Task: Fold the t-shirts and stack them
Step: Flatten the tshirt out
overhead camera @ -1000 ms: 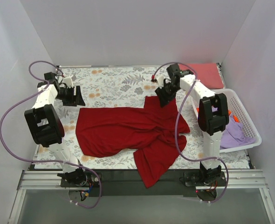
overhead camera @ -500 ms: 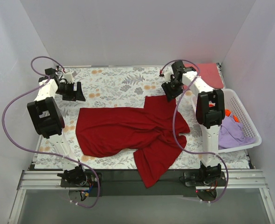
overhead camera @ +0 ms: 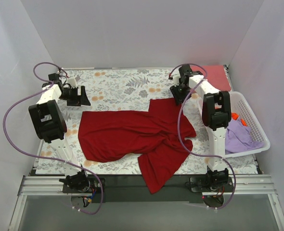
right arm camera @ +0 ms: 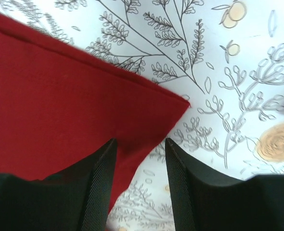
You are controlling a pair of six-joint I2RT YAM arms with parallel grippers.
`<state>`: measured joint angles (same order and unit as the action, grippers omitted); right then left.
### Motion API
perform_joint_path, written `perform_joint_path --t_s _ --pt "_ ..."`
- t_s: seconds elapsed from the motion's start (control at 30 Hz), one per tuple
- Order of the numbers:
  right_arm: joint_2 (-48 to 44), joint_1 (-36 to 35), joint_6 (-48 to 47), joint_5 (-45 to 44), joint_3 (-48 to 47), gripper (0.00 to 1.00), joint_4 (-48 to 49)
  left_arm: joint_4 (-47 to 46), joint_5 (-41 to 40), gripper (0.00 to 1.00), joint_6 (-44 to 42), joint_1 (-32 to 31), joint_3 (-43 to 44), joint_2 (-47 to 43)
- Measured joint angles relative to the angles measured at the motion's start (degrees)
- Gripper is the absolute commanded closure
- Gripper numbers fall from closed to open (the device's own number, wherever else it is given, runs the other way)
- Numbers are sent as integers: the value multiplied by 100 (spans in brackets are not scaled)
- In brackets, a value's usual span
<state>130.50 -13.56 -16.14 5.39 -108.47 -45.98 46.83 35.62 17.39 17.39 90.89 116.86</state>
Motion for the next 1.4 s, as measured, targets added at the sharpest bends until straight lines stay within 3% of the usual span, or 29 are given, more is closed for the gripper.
perform_joint_path --t_s 0.13,0.2,0.37,0.43,0.57,0.73,0.97,1.37,1.4 --pt "72 0 96 -48 17 50 188 -105 9 20 66 0 -15 -7" --pt "72 0 103 -50 33 57 251 -149 4 20 87 0 -44 -17" --pt "72 26 98 0 79 90 396 -184 -57 20 -31 0 -83 -26" --pt "70 42 87 107 103 98 433 -162 -111 23 -201 0 -98 -26" --pt "68 46 31 168 105 99 446 168 -177 32 -839 0 59 90" --pt "55 48 -87 323 133 99 487 562 -101 37 -1897 0 619 592" --pt "-7 46 -236 658 251 99 562 732 -48 41 -3189 -109 527 651" --pt "-42 42 -400 960 330 99 562 903 20 50 -4033 -297 129 614" --pt "-46 42 -417 997 337 99 555 857 22 55 -4072 -297 61 575"
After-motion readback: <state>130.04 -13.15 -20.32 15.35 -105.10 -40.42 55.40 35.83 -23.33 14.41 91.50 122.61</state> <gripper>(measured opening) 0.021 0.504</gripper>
